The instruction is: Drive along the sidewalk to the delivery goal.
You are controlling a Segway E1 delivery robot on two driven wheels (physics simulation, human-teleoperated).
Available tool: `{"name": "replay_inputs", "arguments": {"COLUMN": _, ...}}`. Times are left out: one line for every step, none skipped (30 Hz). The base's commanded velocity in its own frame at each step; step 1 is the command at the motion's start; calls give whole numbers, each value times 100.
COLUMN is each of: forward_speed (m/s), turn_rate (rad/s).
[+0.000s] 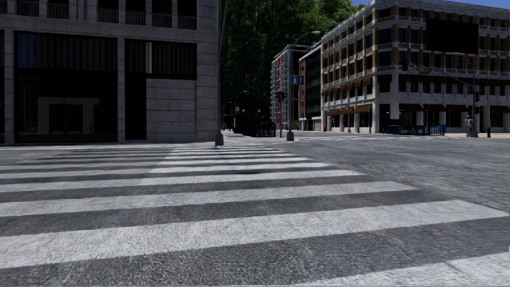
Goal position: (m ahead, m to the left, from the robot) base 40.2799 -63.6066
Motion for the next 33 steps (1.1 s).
{"name": "replay_inputs", "arguments": {"forward_speed": 200, "turn_rate": 0}}
{"name": "replay_inputs", "arguments": {"forward_speed": 200, "turn_rate": 0}}
{"name": "replay_inputs", "arguments": {"forward_speed": 200, "turn_rate": 0}}
{"name": "replay_inputs", "arguments": {"forward_speed": 200, "turn_rate": 0}}
{"name": "replay_inputs", "arguments": {"forward_speed": 200, "turn_rate": 0}}
{"name": "replay_inputs", "arguments": {"forward_speed": 200, "turn_rate": 0}}
{"name": "replay_inputs", "arguments": {"forward_speed": 200, "turn_rate": 0}}
{"name": "replay_inputs", "arguments": {"forward_speed": 200, "turn_rate": 0}}
{"name": "replay_inputs", "arguments": {"forward_speed": 200, "turn_rate": 0}}
{"name": "replay_inputs", "arguments": {"forward_speed": 200, "turn_rate": 0}}
{"name": "replay_inputs", "arguments": {"forward_speed": 200, "turn_rate": 0}}
{"name": "replay_inputs", "arguments": {"forward_speed": 200, "turn_rate": 0}}
{"name": "replay_inputs", "arguments": {"forward_speed": 200, "turn_rate": 0}}
{"name": "replay_inputs", "arguments": {"forward_speed": 200, "turn_rate": 0}}
{"name": "replay_inputs", "arguments": {"forward_speed": 200, "turn_rate": 0}}
{"name": "replay_inputs", "arguments": {"forward_speed": 200, "turn_rate": 0}}
{"name": "replay_inputs", "arguments": {"forward_speed": 200, "turn_rate": 0}}
{"name": "replay_inputs", "arguments": {"forward_speed": 200, "turn_rate": 0}}
{"name": "replay_inputs", "arguments": {"forward_speed": 200, "turn_rate": 0}}
{"name": "replay_inputs", "arguments": {"forward_speed": 200, "turn_rate": 0}}
{"name": "replay_inputs", "arguments": {"forward_speed": 200, "turn_rate": 0}}
{"name": "replay_inputs", "arguments": {"forward_speed": 200, "turn_rate": 0}}
{"name": "replay_inputs", "arguments": {"forward_speed": 200, "turn_rate": 0}}
{"name": "replay_inputs", "arguments": {"forward_speed": 200, "turn_rate": 0}}
{"name": "replay_inputs", "arguments": {"forward_speed": 200, "turn_rate": 0}}
{"name": "replay_inputs", "arguments": {"forward_speed": 200, "turn_rate": 0}}
{"name": "replay_inputs", "arguments": {"forward_speed": 200, "turn_rate": 0}}
{"name": "replay_inputs", "arguments": {"forward_speed": 200, "turn_rate": 0}}
{"name": "replay_inputs", "arguments": {"forward_speed": 200, "turn_rate": 0}}
{"name": "replay_inputs", "arguments": {"forward_speed": 200, "turn_rate": 0}}
{"name": "replay_inputs", "arguments": {"forward_speed": 200, "turn_rate": 0}}
{"name": "replay_inputs", "arguments": {"forward_speed": 200, "turn_rate": 0}}
{"name": "replay_inputs", "arguments": {"forward_speed": 200, "turn_rate": 0}}
